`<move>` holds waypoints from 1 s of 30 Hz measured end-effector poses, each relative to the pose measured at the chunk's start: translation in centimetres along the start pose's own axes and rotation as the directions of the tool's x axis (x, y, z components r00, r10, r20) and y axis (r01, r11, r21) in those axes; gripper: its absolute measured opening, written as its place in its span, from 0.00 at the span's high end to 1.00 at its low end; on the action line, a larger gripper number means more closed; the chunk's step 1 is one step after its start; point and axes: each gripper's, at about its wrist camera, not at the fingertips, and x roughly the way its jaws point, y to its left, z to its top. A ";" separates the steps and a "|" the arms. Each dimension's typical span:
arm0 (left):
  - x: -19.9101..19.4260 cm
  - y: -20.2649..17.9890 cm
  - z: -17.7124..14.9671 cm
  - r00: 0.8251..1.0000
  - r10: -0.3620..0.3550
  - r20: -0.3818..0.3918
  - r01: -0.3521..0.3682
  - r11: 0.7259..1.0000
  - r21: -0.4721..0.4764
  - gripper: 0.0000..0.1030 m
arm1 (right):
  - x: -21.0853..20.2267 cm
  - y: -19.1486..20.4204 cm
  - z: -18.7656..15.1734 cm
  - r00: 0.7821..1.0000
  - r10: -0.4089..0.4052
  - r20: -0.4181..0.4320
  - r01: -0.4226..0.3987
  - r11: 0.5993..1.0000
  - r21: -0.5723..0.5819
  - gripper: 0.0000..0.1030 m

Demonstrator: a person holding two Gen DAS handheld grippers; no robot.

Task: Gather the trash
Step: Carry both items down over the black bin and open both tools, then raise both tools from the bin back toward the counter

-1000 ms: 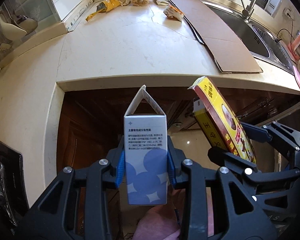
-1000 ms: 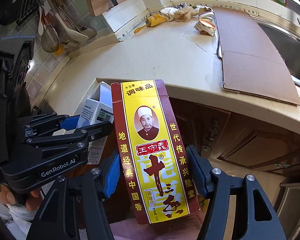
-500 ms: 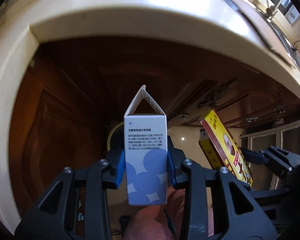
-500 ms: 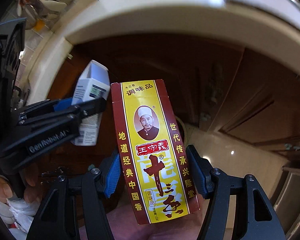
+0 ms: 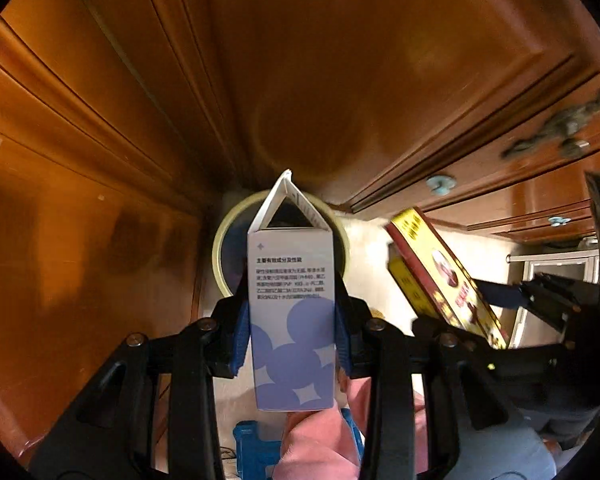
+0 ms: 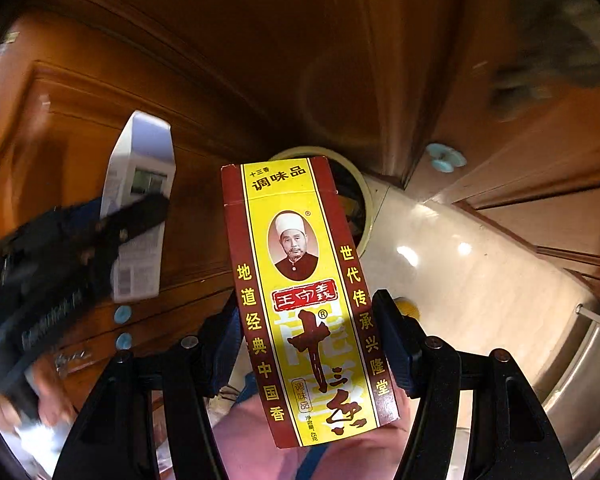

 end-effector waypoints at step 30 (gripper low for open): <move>-0.6 5.6 -0.9 1.000 -0.027 -0.007 0.026 0.998 -0.058 0.42 | 1.6 2.3 2.7 0.995 0.079 0.059 -0.083 0.995 0.057 0.25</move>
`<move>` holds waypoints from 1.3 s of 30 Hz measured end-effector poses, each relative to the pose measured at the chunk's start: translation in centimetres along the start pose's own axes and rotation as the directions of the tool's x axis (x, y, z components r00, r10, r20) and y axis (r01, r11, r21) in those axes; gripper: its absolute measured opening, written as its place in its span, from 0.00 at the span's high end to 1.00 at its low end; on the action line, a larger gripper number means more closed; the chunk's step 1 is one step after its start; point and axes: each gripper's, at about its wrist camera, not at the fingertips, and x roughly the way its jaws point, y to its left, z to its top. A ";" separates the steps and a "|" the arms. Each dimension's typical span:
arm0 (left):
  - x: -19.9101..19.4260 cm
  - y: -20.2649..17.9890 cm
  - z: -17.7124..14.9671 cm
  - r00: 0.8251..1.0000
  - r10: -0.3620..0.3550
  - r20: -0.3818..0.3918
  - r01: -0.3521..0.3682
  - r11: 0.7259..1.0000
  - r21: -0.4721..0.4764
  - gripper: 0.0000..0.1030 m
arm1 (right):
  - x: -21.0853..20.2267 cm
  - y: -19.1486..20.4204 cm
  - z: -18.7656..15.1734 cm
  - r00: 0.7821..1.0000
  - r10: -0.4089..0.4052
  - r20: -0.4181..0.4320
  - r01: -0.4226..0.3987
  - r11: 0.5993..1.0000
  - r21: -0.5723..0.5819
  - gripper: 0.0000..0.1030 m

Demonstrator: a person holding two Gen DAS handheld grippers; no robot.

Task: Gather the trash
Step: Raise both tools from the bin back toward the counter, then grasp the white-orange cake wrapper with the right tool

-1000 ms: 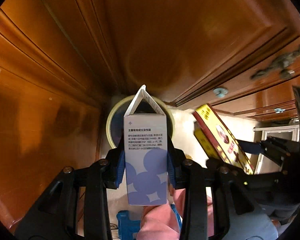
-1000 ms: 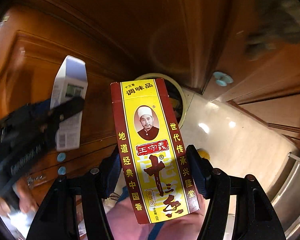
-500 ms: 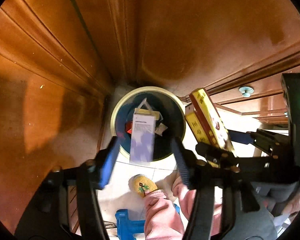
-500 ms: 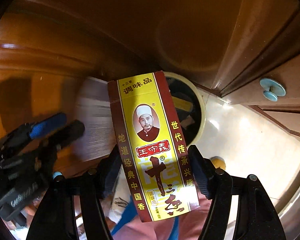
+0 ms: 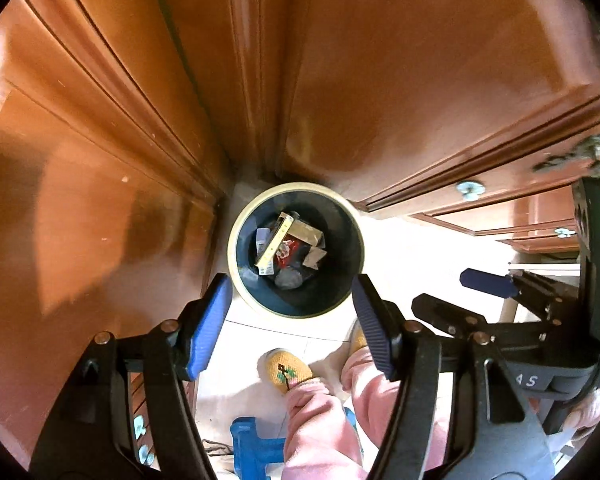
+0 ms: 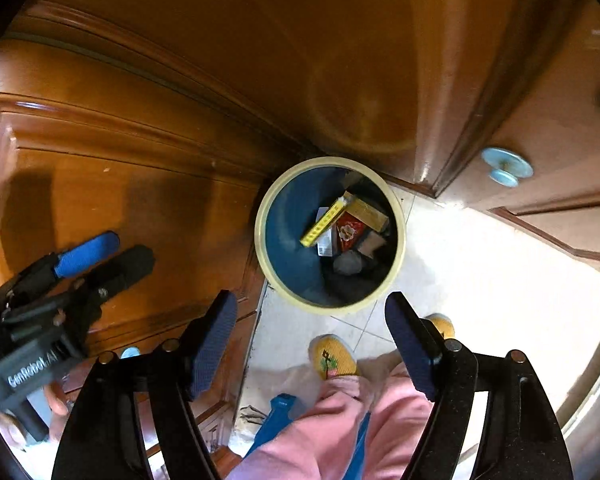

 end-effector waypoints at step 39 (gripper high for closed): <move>-39.8 -12.2 17.4 0.855 -0.115 0.506 -0.049 0.953 0.299 0.29 | -48.8 4.2 6.4 0.726 -0.177 0.665 0.290 0.955 -0.062 0.25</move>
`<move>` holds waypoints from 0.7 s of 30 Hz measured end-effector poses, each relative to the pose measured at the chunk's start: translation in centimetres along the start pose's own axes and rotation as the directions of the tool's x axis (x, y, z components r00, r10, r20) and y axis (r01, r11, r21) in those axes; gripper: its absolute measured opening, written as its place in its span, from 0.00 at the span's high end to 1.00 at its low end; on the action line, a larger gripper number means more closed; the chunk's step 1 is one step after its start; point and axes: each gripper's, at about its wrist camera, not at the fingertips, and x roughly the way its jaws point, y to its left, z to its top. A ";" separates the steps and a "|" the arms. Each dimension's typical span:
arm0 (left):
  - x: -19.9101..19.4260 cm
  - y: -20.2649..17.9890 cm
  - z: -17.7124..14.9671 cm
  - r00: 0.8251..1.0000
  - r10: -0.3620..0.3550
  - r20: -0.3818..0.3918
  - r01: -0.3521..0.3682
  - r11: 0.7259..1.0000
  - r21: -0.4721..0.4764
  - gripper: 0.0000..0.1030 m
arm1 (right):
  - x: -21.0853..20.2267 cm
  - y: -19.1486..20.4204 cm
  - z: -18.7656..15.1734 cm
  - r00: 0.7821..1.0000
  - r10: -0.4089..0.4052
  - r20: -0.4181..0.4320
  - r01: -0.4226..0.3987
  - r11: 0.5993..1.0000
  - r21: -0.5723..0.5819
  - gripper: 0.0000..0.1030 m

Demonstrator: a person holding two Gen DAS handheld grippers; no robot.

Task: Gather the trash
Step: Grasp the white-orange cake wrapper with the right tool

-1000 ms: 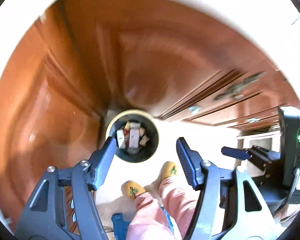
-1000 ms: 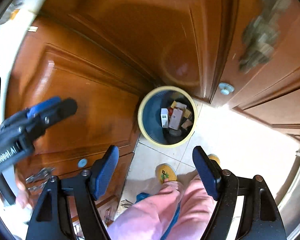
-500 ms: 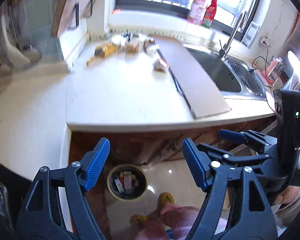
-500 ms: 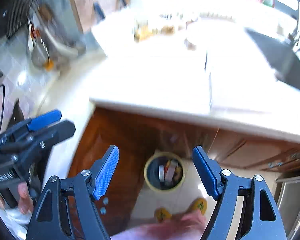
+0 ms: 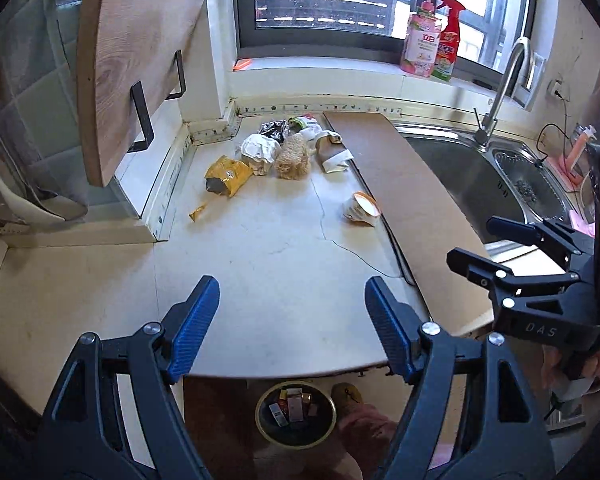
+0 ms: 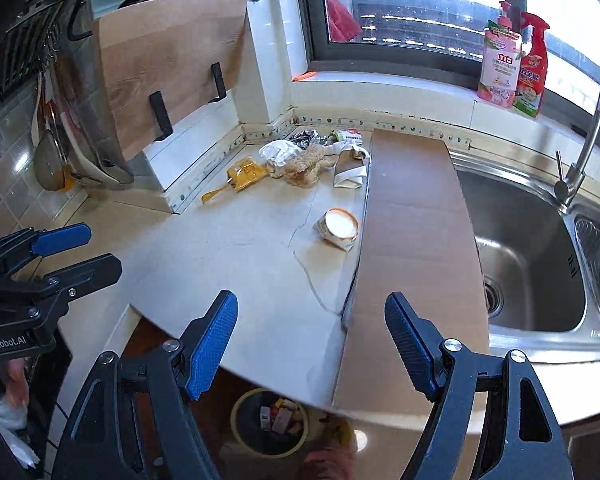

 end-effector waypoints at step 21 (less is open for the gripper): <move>22.8 5.6 11.0 0.957 0.206 -0.202 -0.205 0.978 0.026 0.29 | 26.6 -0.5 6.9 0.960 -0.034 -0.277 -0.070 0.931 -0.357 0.75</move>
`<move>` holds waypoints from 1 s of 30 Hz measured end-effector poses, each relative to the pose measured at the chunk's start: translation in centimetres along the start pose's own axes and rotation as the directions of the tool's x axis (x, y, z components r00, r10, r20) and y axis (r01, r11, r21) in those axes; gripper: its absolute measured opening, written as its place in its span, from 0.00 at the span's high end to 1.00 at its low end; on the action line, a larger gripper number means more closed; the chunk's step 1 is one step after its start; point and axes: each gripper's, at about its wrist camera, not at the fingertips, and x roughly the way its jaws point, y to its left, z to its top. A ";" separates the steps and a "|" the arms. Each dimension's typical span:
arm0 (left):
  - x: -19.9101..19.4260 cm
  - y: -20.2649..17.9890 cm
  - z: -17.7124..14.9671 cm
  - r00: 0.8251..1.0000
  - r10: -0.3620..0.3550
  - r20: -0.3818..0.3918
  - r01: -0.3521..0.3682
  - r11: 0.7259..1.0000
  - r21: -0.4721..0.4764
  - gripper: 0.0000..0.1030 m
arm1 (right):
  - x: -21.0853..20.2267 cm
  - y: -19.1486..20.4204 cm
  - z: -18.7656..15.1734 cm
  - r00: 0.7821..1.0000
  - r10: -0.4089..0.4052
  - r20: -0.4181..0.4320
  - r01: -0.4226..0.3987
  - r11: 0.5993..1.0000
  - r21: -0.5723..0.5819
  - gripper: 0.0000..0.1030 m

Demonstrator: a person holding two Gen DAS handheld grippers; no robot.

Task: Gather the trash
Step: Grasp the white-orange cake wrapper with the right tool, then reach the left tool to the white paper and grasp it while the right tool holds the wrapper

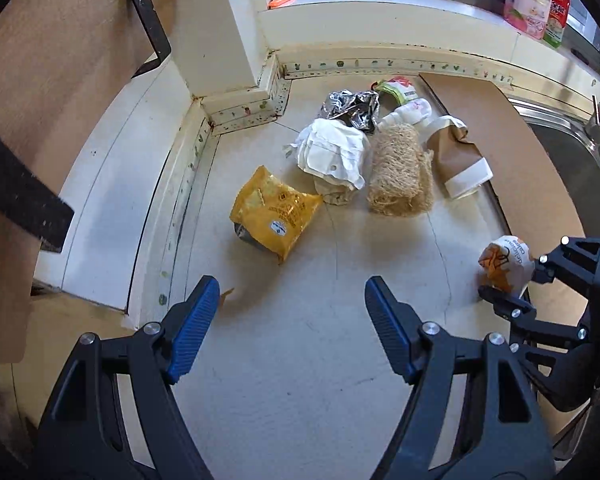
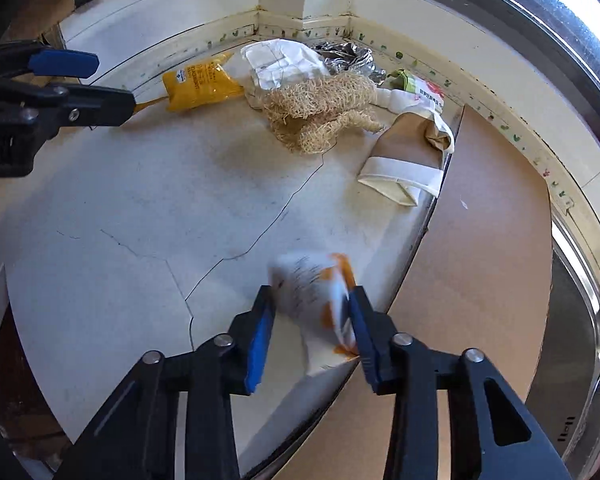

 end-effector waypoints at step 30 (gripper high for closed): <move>9.1 2.1 4.9 0.984 -0.079 -0.162 0.071 0.996 -0.053 0.88 | 2.2 -6.2 2.9 0.939 0.326 0.109 -0.344 0.893 0.289 0.76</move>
